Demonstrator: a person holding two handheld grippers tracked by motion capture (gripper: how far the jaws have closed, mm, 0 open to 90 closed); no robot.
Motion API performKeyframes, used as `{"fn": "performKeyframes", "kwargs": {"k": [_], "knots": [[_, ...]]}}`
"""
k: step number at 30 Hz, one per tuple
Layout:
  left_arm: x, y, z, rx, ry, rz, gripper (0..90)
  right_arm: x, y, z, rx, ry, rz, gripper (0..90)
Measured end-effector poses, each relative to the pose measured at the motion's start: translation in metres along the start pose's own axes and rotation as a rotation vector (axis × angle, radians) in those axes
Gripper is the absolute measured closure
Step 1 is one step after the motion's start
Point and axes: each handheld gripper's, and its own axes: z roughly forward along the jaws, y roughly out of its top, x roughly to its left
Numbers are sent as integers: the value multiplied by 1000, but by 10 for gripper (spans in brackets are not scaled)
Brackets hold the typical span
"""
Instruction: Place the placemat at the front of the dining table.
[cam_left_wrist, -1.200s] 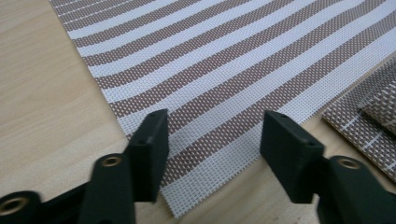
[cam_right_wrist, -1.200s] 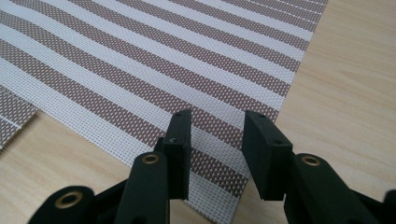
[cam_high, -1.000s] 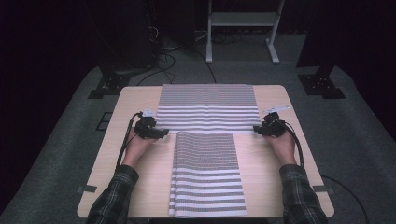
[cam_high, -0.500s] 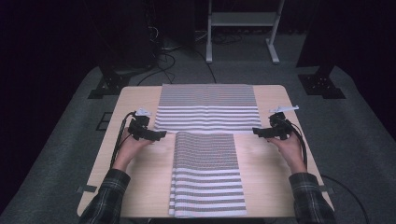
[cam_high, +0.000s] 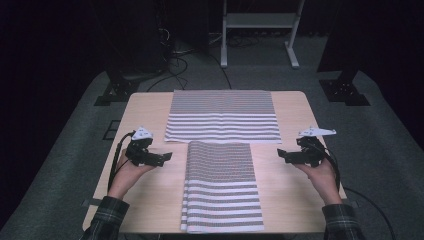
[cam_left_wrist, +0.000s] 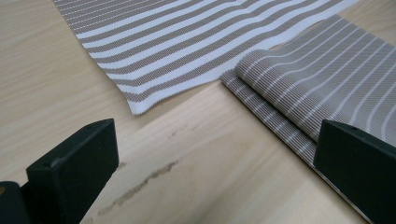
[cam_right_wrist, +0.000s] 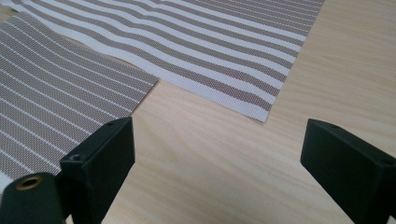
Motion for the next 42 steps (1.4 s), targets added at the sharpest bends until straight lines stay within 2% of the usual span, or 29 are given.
{"fn": "performKeyframes", "kwargs": {"k": [10, 13, 16, 21, 25, 28, 32, 37, 42], "knots": [[-11, -24, -30, -35, 6, 15, 0, 13, -23, -24, -11, 22, -20, 90], [-15, -35, -38, -44, 8, 18, 0, 16, -33, -31, -28, 29, -28, 90], [-19, -48, -46, -48, 13, 10, 0, 17, -43, -39, -46, 60, -28, 90], [-26, -67, -54, -40, 16, 33, 0, 21, -59, -50, -47, 65, -45, 90], [-31, -80, -54, -11, 13, 41, 0, 23, -73, -56, -43, 49, -64, 90], [-33, -91, -50, 40, 10, 59, 0, 22, -86, -57, -35, 51, -70, 91], [-35, -100, -48, 82, 9, 70, 0, 19, -101, -58, -8, 28, -78, 91], [-36, -108, -45, 108, -2, 81, 0, 13, -115, -60, 36, 1, -73, 91], [-36, -110, -42, 125, -9, 88, 0, 11, -121, -58, 79, -18, -73, 90]]}}
